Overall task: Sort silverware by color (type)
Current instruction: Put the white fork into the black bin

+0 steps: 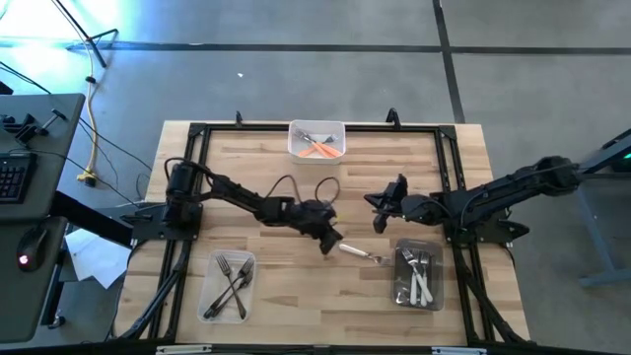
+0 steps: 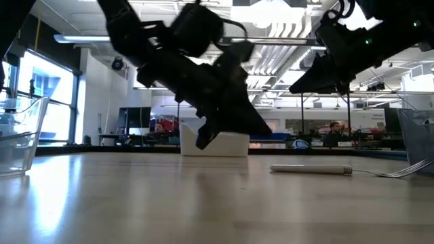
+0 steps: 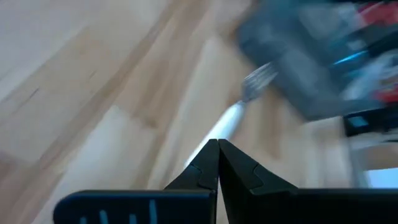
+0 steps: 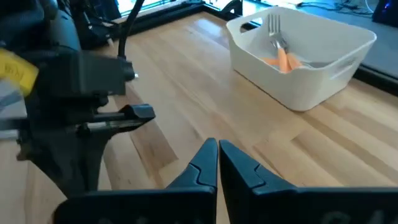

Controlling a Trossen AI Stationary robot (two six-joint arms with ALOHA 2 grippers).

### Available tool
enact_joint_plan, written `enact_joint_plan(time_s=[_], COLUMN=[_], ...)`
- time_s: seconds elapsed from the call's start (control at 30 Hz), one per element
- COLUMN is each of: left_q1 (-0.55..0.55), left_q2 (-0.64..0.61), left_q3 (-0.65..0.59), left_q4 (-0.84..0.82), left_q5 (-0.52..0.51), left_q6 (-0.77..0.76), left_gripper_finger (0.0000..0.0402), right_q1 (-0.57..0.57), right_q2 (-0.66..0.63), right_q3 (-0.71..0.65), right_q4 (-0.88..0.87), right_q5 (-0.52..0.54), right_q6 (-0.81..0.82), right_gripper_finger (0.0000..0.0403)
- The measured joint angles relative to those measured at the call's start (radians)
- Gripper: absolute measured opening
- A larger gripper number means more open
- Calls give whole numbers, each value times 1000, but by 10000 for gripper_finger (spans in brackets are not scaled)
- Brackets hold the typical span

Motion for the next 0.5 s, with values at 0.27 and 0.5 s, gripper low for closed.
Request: enact_joint_plan(time_s=[0.27,0.5], left_q1=[24,34], left_q2=[-143,-338], left_q3=[-277,-460], left_q4=[331,339], left_q5=[16,24], left_q6=[129,338], left_gripper_finger=[0,0], right_q1=[27,64], right_q2=[124,363], right_q3=[240,636], right_q4=[-162,-683], right_q5=[15,-31], right_q6=[-65,40], right_gripper_finger=[0,1])
